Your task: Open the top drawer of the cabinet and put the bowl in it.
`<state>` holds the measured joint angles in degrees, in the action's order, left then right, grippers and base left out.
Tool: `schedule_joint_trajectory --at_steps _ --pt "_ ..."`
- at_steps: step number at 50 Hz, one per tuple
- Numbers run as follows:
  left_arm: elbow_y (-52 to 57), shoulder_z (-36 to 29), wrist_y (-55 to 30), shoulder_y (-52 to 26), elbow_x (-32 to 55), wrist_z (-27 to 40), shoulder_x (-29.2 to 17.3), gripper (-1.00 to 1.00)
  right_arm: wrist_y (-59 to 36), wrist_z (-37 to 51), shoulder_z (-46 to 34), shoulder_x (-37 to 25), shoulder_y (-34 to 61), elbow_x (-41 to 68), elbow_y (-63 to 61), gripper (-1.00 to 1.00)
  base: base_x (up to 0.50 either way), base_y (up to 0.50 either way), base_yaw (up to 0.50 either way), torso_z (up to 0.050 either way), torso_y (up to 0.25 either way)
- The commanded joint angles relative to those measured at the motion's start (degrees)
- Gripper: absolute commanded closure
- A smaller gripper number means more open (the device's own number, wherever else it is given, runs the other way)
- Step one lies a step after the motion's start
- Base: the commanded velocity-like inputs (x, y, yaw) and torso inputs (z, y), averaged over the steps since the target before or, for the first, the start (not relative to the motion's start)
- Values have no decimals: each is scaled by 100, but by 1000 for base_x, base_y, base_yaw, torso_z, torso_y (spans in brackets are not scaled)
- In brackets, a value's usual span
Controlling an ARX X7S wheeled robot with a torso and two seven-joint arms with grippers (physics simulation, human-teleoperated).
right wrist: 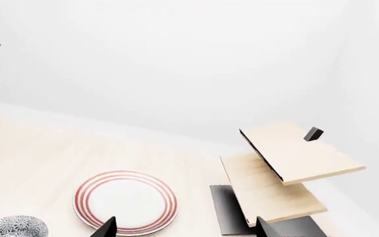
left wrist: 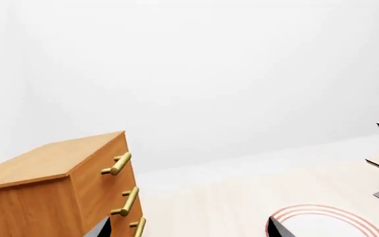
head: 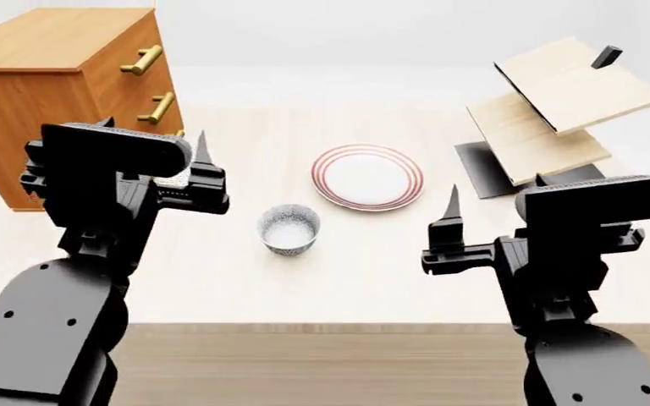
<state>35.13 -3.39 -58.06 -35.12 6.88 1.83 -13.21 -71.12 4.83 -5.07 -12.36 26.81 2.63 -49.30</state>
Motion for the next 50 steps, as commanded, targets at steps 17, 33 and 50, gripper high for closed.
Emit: schedule_joint_trajectory --at_steps 17,33,50 --pt "192 149 -1292 -1353 336 -192 -132 -100 -1751 -237 92 -122 1472 237 -680 -100 270 0 0 8 0" --pt "96 50 -1195 -1373 325 -150 -180 -100 -1641 -202 122 -177 1477 282 -539 -100 500 0 0 0 0" --pt "13 -57 -1094 -1340 327 -119 -210 -100 -1522 -197 231 -168 1380 323 -467 -100 500 0 0 0 1"
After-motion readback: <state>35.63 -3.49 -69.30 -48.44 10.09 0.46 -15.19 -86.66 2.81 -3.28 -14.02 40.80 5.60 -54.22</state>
